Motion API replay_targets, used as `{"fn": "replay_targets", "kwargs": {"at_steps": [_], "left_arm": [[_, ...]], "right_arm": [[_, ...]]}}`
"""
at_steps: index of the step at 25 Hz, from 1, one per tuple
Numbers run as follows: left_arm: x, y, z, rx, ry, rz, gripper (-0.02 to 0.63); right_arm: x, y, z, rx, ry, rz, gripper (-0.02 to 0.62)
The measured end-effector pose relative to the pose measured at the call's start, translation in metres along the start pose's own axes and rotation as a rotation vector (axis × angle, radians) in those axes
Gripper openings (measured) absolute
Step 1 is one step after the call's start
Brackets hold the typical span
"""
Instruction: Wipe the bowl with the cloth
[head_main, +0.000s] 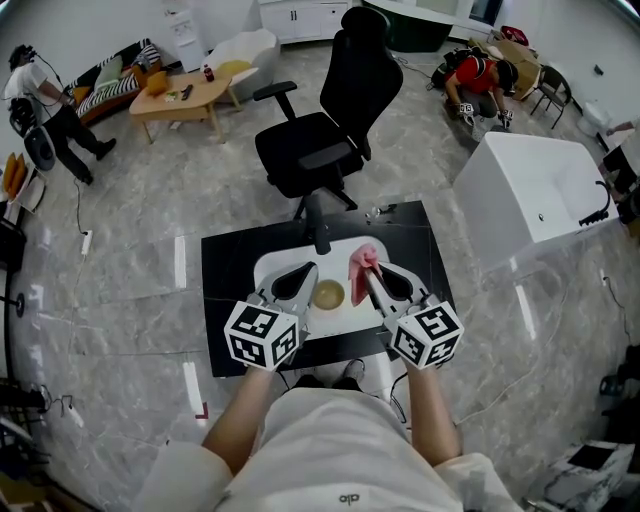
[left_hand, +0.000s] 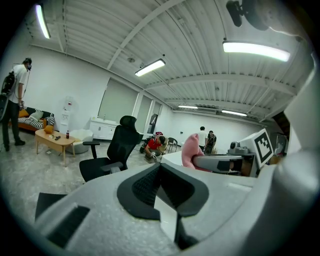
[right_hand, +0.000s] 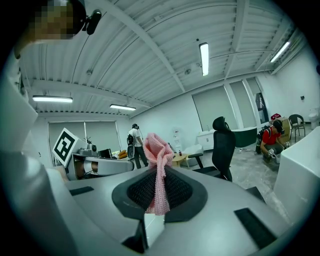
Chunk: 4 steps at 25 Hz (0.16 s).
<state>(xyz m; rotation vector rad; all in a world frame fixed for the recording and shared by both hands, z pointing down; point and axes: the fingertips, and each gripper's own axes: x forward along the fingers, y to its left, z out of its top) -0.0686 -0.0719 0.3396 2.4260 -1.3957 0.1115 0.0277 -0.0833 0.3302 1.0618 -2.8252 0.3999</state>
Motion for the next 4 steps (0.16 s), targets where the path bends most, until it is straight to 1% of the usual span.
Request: {"fn": "replay_targets", "kwargs": {"at_steps": [4], "left_arm": [[0.0012, 0.0006, -0.0013, -0.003, 0.002, -0.003, 0.012]], "right_arm": [[0.0015, -0.0002, -0.0006, -0.002, 0.004, 0.003, 0.029]]}}
